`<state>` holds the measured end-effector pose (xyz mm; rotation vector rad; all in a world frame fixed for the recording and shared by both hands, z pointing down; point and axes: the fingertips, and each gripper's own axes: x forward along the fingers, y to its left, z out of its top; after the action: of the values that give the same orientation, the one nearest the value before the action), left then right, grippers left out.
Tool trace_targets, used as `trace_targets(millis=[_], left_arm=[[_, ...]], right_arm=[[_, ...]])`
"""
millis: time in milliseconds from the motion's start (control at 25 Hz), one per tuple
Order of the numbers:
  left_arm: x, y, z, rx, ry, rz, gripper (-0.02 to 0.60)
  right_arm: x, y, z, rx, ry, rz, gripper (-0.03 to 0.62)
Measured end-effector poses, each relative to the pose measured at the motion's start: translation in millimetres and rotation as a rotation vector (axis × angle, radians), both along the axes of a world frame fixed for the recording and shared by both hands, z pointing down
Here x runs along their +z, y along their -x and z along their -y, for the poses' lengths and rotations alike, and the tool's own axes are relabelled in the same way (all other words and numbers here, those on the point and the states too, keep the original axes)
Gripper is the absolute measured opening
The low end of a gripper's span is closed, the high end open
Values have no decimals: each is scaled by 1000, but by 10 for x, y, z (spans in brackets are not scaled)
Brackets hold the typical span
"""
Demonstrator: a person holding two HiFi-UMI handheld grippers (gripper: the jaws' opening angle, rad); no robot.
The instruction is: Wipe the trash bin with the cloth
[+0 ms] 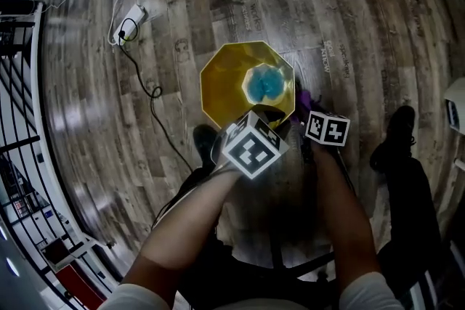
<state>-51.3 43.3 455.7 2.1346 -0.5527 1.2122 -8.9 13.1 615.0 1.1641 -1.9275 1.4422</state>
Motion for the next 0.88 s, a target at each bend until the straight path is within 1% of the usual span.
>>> trace_targets(millis=[80, 160, 240, 360, 480, 640, 680, 800, 880], left_arm=[[-38, -8, -18, 43, -21, 6, 57], [-83, 23, -78, 122, -58, 35, 101], [-108, 104, -145, 199, -86, 76, 121], [-48, 274, -258, 272, -76, 134, 133], [59, 384, -321, 297, -56, 178, 133], [143, 381, -370, 312, -28, 191, 129], [148, 366, -375, 318, -25, 189, 104], [162, 329, -389, 331, -23, 187, 57], [154, 304, -376, 324, -22, 183, 54]], right_arm=[[-163, -20, 12, 21, -21, 31, 144], [-334, -34, 22, 40, -48, 74, 144], [-514, -85, 29, 65, -73, 110, 144], [-771, -205, 19, 121, -100, 161, 144], [-1059, -291, 4, 195, -128, 242, 144], [-1415, -281, -45, 277, -157, 368, 144], [-1494, -248, -64, 282, -165, 396, 144], [-1692, -108, -118, 268, -190, 456, 144], [-1748, -28, -134, 258, -199, 470, 144]])
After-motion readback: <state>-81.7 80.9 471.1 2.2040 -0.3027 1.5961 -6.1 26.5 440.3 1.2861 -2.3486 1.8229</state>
